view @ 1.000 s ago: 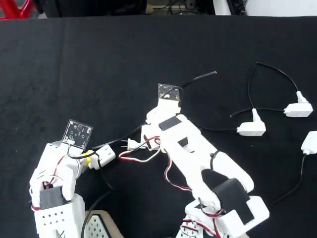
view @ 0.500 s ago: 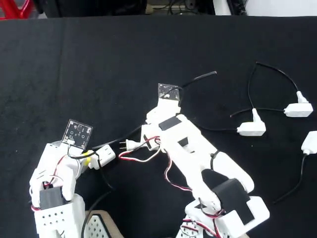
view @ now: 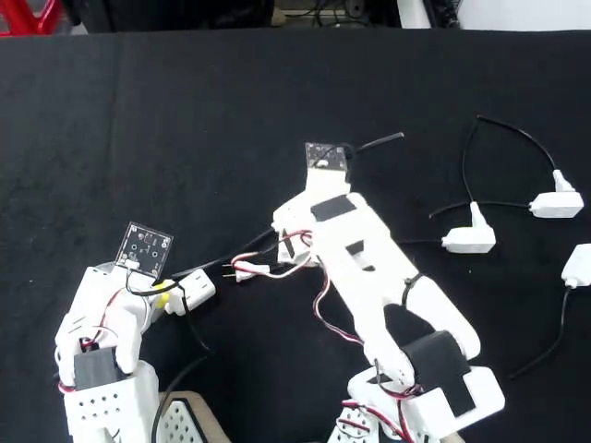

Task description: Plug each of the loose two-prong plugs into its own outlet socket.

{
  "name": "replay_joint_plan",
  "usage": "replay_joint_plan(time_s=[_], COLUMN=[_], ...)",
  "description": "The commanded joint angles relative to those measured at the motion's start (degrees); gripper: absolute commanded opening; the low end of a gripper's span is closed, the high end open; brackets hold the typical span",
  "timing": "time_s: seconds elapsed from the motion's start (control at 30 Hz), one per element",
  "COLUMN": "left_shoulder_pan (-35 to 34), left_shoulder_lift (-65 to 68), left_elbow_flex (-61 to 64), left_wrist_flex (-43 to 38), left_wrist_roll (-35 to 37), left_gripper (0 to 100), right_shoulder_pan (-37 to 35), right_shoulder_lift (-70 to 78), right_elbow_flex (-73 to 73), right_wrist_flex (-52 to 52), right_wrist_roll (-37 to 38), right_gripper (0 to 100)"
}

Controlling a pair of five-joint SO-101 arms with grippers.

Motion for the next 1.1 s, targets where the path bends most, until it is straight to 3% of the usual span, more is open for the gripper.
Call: replay_joint_plan(time_s=[0.0,0.17,0.3,0.53,1.07], left_shoulder_pan=[0.2,0.2,0.2,0.2,0.2], left_shoulder_lift=[-0.3,-0.3,-0.3,-0.3,-0.3], left_elbow_flex=[1.1,1.1,1.1,1.1,1.1], left_wrist_flex=[0.7,0.7,0.7,0.7,0.7], left_wrist_roll=[-0.6,-0.6,-0.6,-0.6,-0.5], left_gripper=[32,32,32,32,32], right_shoulder_pan=[-5.7,-14.2,-15.7,-15.6,-18.7], right_shoulder_lift=[-2.1,-2.0,-2.0,-1.7,18.8], right_elbow_flex=[-4.3,-4.8,-3.2,0.8,-7.4], right_wrist_flex=[1.3,-0.6,-3.4,-12.6,-13.0], right_wrist_roll=[-5.0,-12.1,-16.7,-22.8,-24.1], right_gripper=[2.6,9.6,18.4,18.3,18.5])
